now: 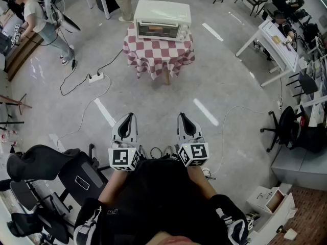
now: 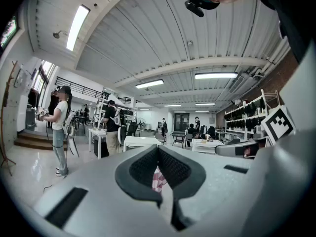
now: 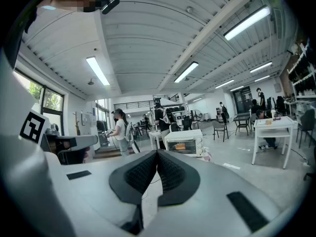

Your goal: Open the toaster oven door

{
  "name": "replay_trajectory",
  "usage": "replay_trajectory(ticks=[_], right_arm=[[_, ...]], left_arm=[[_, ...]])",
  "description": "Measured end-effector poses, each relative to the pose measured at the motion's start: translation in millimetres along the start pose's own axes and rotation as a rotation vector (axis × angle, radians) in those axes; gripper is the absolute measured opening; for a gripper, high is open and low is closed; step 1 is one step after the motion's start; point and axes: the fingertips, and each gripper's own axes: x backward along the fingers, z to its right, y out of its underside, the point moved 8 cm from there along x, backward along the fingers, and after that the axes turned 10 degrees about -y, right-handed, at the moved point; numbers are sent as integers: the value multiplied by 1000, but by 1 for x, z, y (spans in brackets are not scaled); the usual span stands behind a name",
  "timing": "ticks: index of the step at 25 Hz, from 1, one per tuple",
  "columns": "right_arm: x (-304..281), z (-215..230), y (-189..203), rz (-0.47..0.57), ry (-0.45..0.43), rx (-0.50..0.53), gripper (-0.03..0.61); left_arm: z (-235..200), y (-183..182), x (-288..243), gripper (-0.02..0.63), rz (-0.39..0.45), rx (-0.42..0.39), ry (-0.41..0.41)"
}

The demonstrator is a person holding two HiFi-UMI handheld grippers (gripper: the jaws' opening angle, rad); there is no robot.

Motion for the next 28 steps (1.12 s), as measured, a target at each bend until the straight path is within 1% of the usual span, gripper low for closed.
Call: replay_trajectory(ticks=[4,16,22,28], right_arm=[[4,5,9,-3,7,15,25],[13,20,4,27,2,4,26],[19,38,0,19,-19,22,26],[29,60,0,7,-56,25,26]], left_arm=[[5,2,1,9,-1,6,4],[24,3,-3,9,-6,16,8],[46,2,-10,9,-3,8,-4],[75,0,-14,9,-3,3,-34]])
